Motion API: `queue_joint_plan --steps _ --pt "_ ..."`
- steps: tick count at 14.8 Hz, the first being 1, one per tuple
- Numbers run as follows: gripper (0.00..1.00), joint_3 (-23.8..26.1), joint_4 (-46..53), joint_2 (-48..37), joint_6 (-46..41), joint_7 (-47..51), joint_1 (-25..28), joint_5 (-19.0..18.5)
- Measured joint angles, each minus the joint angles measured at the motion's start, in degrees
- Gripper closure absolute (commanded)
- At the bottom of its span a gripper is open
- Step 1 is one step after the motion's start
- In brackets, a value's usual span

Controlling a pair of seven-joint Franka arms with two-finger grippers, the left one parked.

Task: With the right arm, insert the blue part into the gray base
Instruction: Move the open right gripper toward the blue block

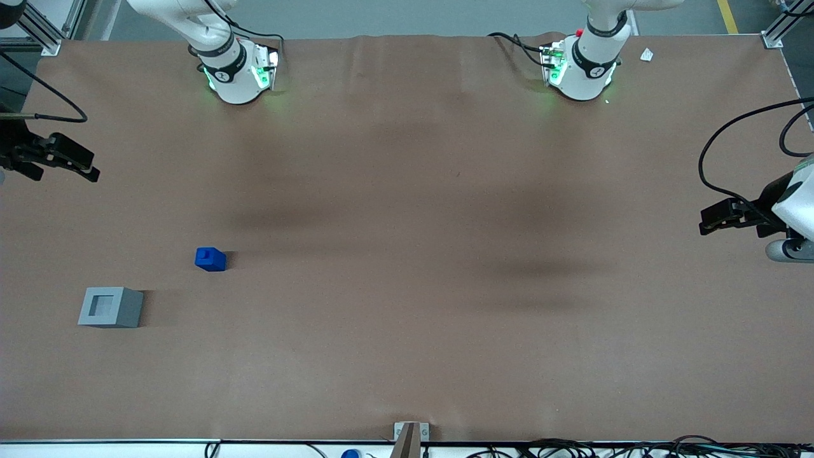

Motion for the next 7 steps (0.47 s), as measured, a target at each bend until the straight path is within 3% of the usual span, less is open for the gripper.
queue_joint_plan --steps 7 --pt "0.0 1.33 -2.67 -0.46 0.63 0.01 -2.28 0.03"
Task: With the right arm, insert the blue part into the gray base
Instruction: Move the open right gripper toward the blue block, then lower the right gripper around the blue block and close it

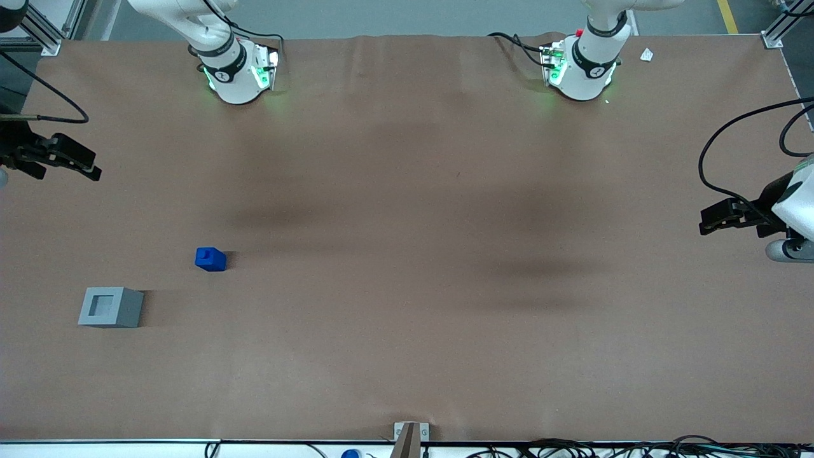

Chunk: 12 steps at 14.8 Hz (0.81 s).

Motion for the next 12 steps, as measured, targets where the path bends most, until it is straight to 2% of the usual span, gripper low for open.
queue_joint_plan --steps 4,7,12 --pt "0.0 2.54 -9.68 0.25 8.64 -0.4 -2.37 0.39" --pt "0.0 4.67 -17.59 1.33 19.28 -0.35 -2.5 0.39" --pt "0.0 4.78 -21.96 9.83 31.23 -0.37 -2.75 0.39"
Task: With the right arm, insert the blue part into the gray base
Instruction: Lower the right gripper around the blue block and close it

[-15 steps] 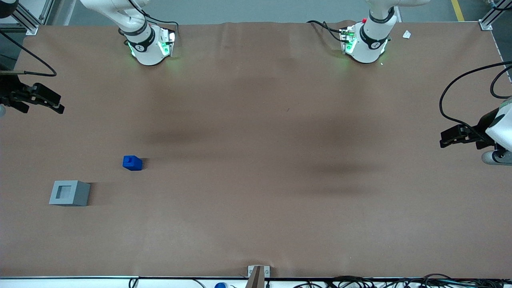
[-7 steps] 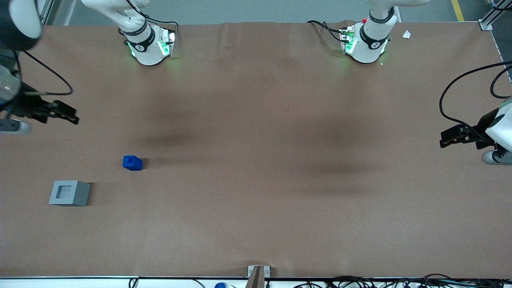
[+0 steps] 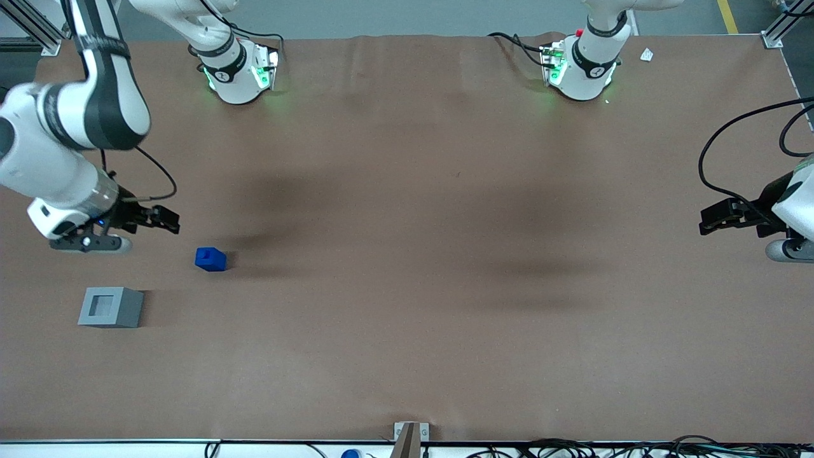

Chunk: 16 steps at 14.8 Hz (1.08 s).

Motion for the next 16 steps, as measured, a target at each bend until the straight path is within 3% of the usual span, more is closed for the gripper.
queue_joint_plan --steps 8,16 --pt "0.09 0.35 -2.6 10.46 13.82 -0.04 0.06 -0.05" --pt "0.22 1.1 -4.52 13.4 16.43 -0.09 0.43 -0.06"
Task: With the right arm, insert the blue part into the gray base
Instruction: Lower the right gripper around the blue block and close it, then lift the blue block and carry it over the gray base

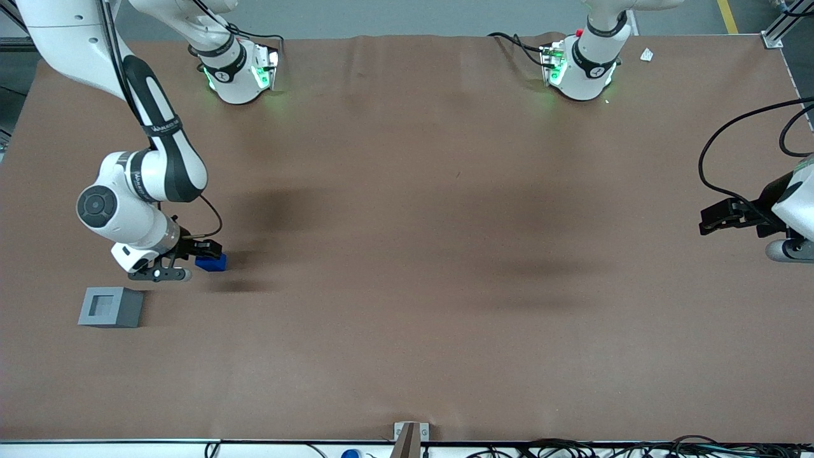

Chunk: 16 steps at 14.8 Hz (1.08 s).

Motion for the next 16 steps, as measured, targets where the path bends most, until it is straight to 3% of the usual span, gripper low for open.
queue_joint_plan --steps 2,8,12,16 --pt "0.3 0.05 -0.43 0.37 0.38 0.0 0.01 0.0" --pt "0.82 0.08 -0.61 0.92 0.82 -0.03 0.01 -0.05" --pt "0.9 0.07 0.13 -0.32 0.15 -0.03 0.0 -0.05" --pt "0.96 -0.3 5.1 -6.35 -8.81 -0.02 -0.77 -0.05"
